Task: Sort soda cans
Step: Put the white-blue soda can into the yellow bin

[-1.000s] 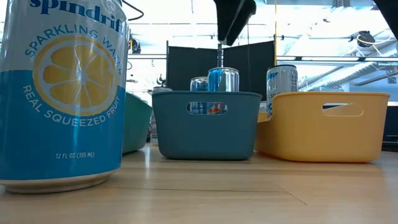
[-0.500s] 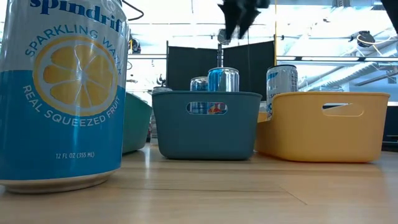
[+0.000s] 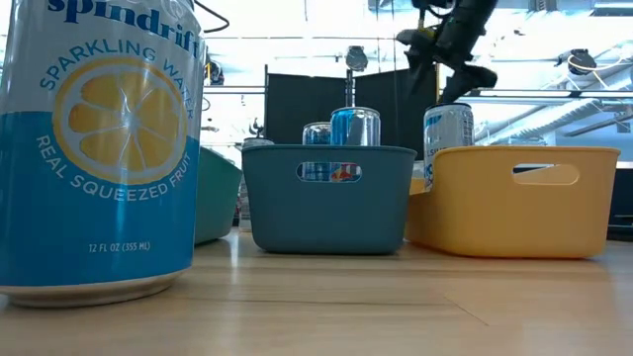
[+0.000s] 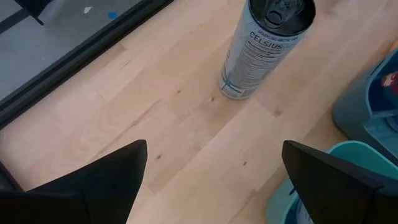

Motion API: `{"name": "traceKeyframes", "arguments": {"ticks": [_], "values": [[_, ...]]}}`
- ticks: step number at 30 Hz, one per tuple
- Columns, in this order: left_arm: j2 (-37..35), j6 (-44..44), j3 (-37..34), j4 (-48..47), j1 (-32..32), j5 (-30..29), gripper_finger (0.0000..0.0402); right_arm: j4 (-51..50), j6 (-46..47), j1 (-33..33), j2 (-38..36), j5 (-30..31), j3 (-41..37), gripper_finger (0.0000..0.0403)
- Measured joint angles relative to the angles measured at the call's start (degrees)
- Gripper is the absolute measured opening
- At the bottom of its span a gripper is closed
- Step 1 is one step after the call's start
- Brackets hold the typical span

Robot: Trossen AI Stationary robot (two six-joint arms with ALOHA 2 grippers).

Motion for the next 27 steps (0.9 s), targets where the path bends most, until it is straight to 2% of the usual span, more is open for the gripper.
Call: {"name": "traceKeyframes", "arguments": {"ticks": [5, 14, 21, 24, 27], "values": [[0.0, 0.0, 0.0, 0.0, 0.0, -0.2, 0.0382, 9.8, 1.3, -1.2, -2.9, -1.2, -5.3, 0.0302], [0.0, 0.0, 0.0, 1.9, 0.0, -0.3, 0.0382, 10.9, 1.3, -0.7, -1.8, -1.4, -5.5, 0.0302], [0.0, 0.0, 0.0, 2.9, 0.0, -0.2, 0.0382, 17.3, 2.1, -0.7, -1.5, -1.3, -5.5, 0.0302], [0.0, 0.0, 0.0, 2.9, 0.0, -0.2, 0.0382, 25.4, 3.7, -0.7, -0.5, 0.5, -5.5, 0.0302], [0.0, 0.0, 0.0, 2.9, 0.0, -0.2, 0.0382, 37.9, 1.3, -0.8, 2.4, -2.1, -5.5, 0.0302]]}}
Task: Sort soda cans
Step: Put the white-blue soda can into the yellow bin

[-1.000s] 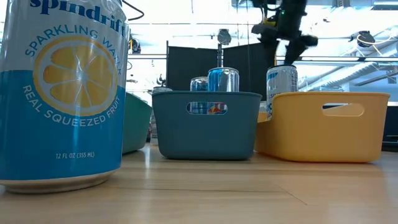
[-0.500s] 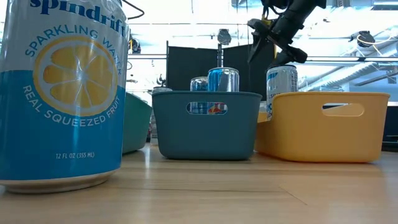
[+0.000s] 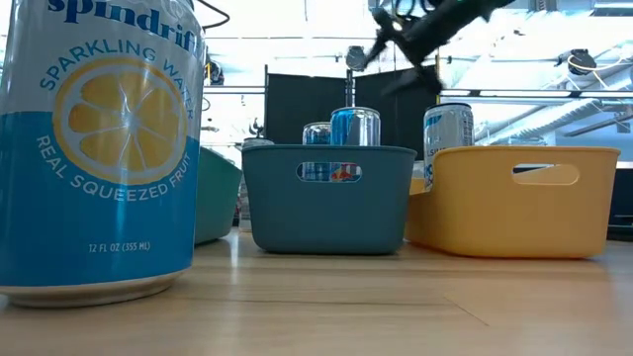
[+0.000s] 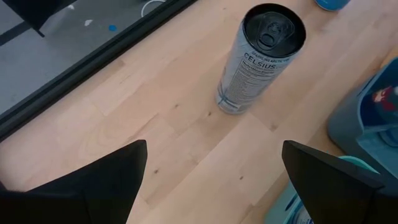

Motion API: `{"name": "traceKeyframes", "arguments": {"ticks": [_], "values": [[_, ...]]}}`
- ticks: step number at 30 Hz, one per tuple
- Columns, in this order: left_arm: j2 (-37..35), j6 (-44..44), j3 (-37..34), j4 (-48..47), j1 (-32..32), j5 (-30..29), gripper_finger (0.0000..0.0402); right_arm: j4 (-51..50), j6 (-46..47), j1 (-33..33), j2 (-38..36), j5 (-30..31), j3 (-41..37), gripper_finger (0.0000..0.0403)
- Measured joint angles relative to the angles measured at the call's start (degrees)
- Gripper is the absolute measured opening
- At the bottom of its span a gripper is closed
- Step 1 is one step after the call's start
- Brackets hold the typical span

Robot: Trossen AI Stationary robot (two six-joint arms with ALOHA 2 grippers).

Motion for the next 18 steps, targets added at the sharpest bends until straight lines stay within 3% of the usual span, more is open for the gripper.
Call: {"name": "traceKeyframes", "arguments": {"ticks": [5, 9, 13, 18], "values": [[0.0, 0.0, 0.0, 0.0, 0.0, 0.0, 0.0382, 26.6, -1.7, 0.9, 8.0, -11.4, 0.0, 0.0305], [0.0, 0.0, 0.0, 0.0, 0.0, 0.0, 0.0382, 40.2, 1.6, 1.7, 15.6, -15.5, 0.0, 0.0323], [0.0, 0.0, 0.0, 0.0, 0.0, 0.0, 0.0382, 47.2, 5.7, 1.5, 21.0, -15.5, 0.0, 0.0341], [0.0, 0.0, 0.0, 0.0, 0.0, 0.0, 0.0382, 48.8, 12.0, 0.2, 23.8, -15.3, 0.0, 0.0345]]}}
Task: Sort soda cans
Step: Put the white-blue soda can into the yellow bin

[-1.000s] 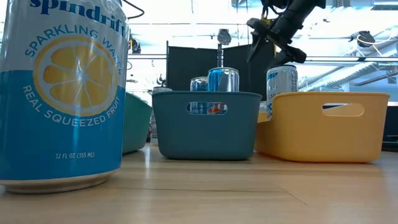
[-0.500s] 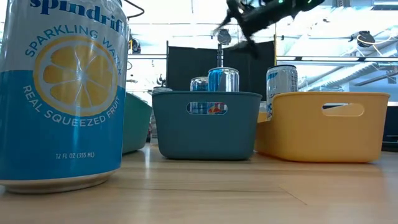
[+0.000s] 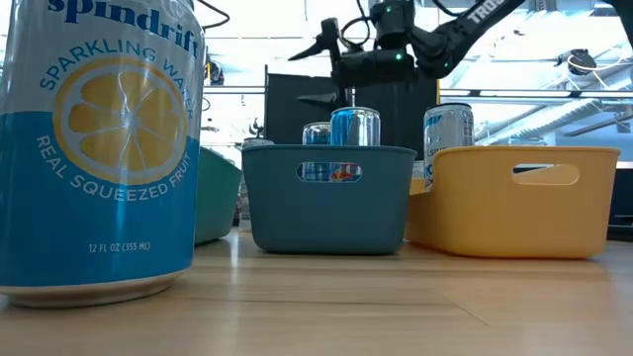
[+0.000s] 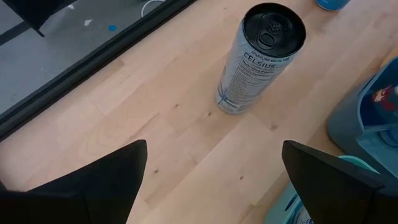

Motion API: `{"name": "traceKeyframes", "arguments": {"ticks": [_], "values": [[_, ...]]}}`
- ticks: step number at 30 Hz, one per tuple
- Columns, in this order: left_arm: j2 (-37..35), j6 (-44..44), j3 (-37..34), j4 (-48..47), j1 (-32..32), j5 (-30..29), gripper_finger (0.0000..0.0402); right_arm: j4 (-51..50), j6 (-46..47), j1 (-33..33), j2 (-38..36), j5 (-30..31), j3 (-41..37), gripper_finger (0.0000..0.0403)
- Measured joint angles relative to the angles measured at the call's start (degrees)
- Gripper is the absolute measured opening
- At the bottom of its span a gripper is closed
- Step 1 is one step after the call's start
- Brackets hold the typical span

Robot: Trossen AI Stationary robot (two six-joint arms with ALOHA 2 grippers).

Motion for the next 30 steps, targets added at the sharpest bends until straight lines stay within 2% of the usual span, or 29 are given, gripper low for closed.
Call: {"name": "traceKeyframes", "arguments": {"ticks": [8, 12, 19, 28, 30], "values": [[0.0, 0.0, 0.0, 0.0, 0.0, 0.0, 0.0382, 5.8, 1.2, -1.1, 0.3, -0.1, 0.0, 0.0345], [0.0, 0.0, 0.0, 0.0, 0.0, 0.0, 0.0382, 10.1, -3.0, -1.0, 0.2, 0.2, 0.0, 0.0345], [0.0, 0.0, 0.0, 0.0, 0.0, 0.0, 0.0382, 8.1, -3.0, -1.0, 0.2, 7.4, 0.0, 0.0345], [0.0, 0.0, 0.0, 0.0, 0.0, 0.0, 0.0382, 6.9, -3.6, -0.9, 0.2, 7.3, 0.0, 0.0345], [0.0, -0.1, 0.0, 0.0, 0.0, 0.0, 0.0382, 6.0, -6.4, -0.9, 0.2, 6.4, 0.0, 0.0345]]}}
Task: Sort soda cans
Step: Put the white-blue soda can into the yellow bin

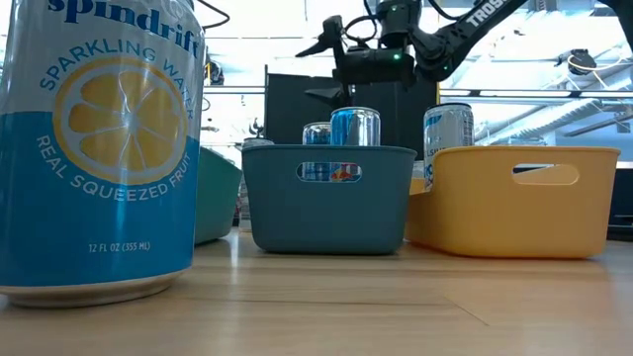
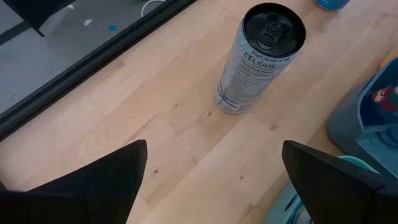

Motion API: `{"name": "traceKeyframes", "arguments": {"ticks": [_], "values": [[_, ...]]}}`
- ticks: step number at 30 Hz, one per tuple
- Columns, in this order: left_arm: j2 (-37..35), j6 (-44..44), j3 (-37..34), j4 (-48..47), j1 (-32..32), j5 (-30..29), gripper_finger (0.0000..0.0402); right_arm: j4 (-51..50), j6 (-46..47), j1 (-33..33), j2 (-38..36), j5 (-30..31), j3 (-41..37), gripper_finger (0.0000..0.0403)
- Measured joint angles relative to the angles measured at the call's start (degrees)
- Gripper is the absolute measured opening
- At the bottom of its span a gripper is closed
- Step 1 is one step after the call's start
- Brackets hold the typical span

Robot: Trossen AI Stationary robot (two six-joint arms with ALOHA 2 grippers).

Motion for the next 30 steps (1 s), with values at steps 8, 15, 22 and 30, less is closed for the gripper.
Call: {"name": "traceKeyframes", "arguments": {"ticks": [8, 15, 22, 30], "values": [[0.0, 0.0, 0.0, 0.0, 0.0, 0.0, 0.0382, -12.5, -32.4, 5.6, 0.0, -3.5, 0.0, 0.0345], [0.0, 0.0, 0.0, 0.0, 0.0, 0.0, 0.0382, -24.7, -38.2, 9.2, 0.0, 8.4, 0.0, 0.0345], [0.0, 0.0, 0.0, 0.0, 0.0, 0.0, 0.0382, -26.8, -38.3, 10.5, 1.6, 10.4, 0.0, 0.0345], [0.0, 0.0, 0.0, 0.1, 0.0, 0.0, 0.0382, -27.9, -39.0, 12.2, 6.5, 13.3, 4.0, 0.0345]]}}
